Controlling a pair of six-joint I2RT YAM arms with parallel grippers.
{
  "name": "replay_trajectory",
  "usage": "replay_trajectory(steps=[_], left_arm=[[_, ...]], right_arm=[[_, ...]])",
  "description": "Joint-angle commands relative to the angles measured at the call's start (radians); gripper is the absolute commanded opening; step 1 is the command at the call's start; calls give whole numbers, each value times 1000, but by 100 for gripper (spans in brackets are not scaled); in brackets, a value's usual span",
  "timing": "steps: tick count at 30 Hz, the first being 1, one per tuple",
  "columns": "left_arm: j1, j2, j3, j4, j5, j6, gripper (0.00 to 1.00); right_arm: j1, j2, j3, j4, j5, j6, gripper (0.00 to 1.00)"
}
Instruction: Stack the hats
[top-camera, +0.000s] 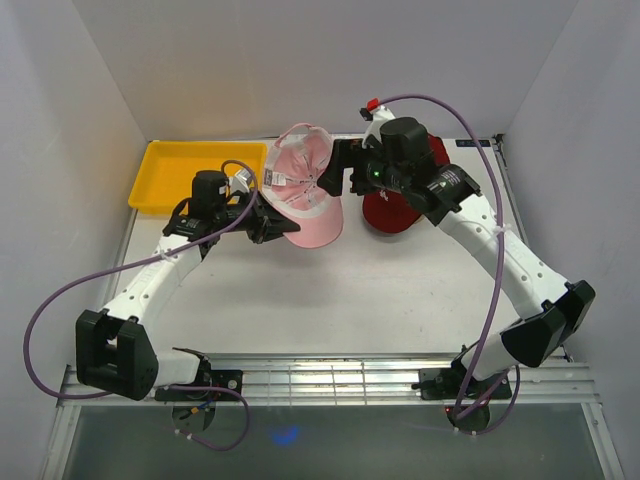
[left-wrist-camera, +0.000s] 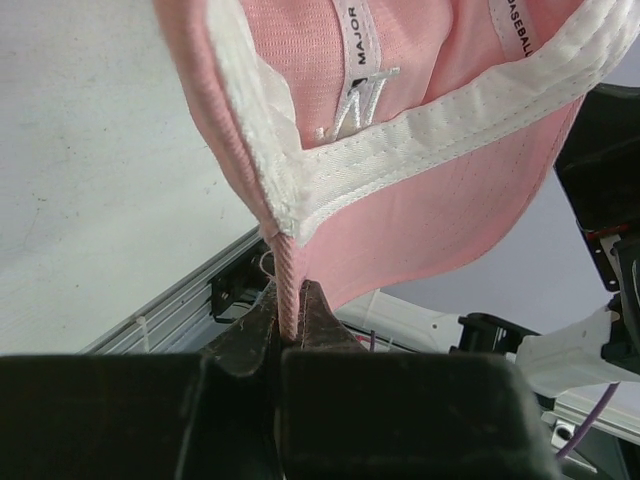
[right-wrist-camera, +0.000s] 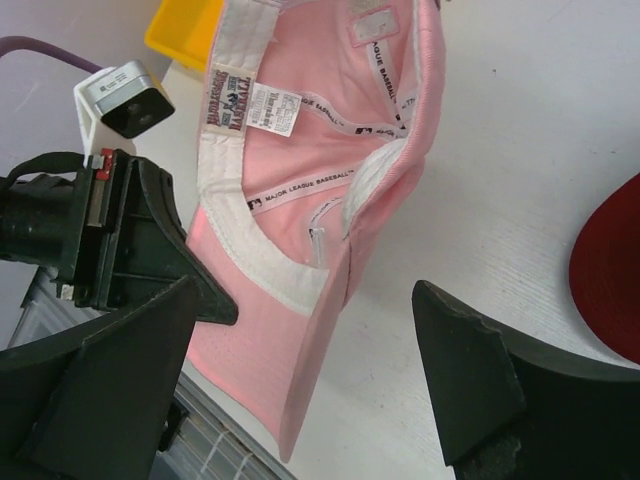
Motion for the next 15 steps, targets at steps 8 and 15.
replay_trajectory(steps=[8, 15], left_arm=[[-45, -60, 2, -13, 13, 64, 0], [-81, -71, 7, -39, -13, 96, 0]], right_arm=[[-4, 82, 135, -141, 115, -24, 87], [-16, 137, 189, -190, 134, -25, 79]])
